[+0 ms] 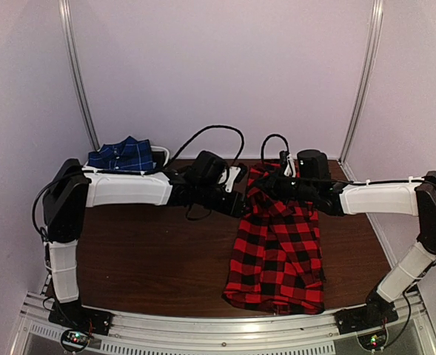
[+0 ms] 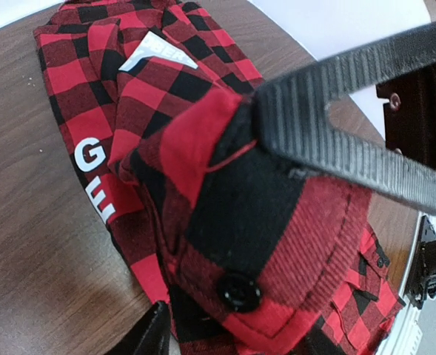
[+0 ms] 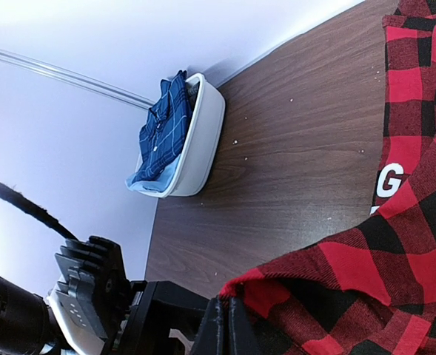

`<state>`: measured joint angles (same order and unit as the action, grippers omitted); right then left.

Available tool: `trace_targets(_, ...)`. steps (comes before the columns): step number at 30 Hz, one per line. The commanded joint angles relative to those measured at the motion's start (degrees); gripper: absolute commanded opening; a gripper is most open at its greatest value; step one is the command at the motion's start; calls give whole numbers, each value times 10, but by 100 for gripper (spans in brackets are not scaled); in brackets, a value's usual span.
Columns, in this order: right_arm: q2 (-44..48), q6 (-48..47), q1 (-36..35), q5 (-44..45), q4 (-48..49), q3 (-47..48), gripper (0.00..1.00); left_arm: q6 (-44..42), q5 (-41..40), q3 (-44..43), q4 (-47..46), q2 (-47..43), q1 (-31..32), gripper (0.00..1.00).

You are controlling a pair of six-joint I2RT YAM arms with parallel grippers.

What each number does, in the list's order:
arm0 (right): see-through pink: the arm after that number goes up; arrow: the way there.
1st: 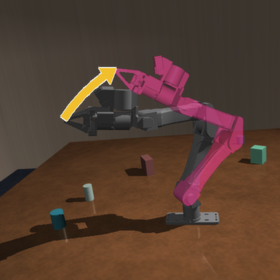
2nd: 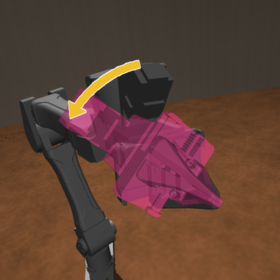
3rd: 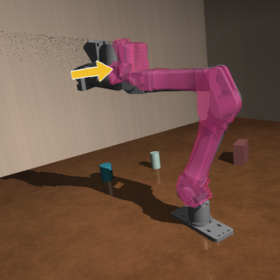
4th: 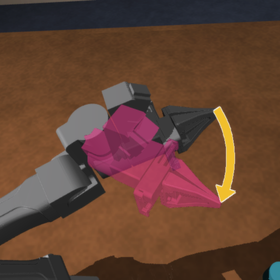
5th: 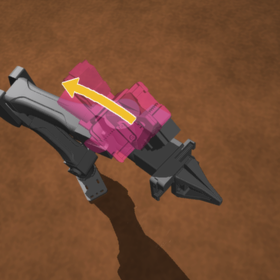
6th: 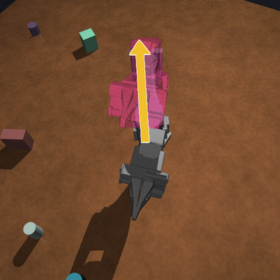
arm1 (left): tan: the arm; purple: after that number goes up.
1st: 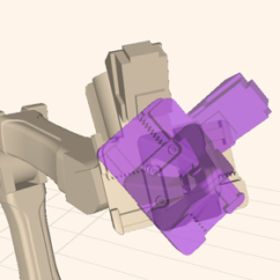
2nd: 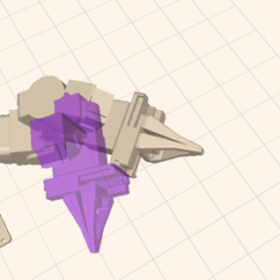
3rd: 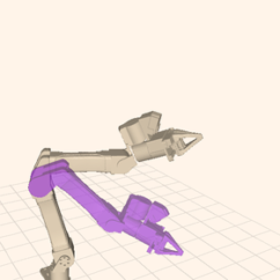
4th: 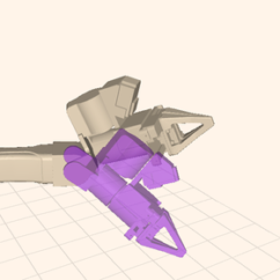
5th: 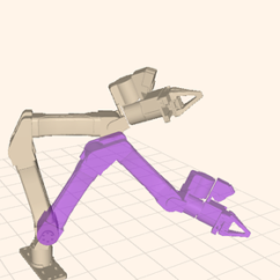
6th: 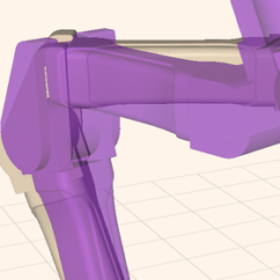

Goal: Fold and stack the long sleeve shirts
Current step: Pass from the right arm to the left

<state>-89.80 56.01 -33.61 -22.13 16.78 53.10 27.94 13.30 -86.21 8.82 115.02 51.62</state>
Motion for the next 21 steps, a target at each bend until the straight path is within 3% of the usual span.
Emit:
trace_targets(1, 11, 8, 4, -7, 24, -2, 0, -20, -51, -47, -7, 19, 3, 52)
trace_targets(9, 25, 0, 4, 3, 12, -20, 0, -69, -100, -111, 22, 49, 11, 46)
trace_targets(12, 33, -7, 4, 12, 2, -25, 0, -85, -90, -121, 22, 57, 12, 37)
trace_targets(15, 40, -16, 4, 19, -5, -28, 2, -97, -86, -128, 25, 61, 13, 19)
trace_targets(18, 50, -39, 6, 36, -34, -23, 10, -116, -82, -143, 33, 62, 15, 3)
trace_targets(21, 71, -67, 17, 63, -69, -27, 31, -139, -78, -167, 51, 61, 16, 0)
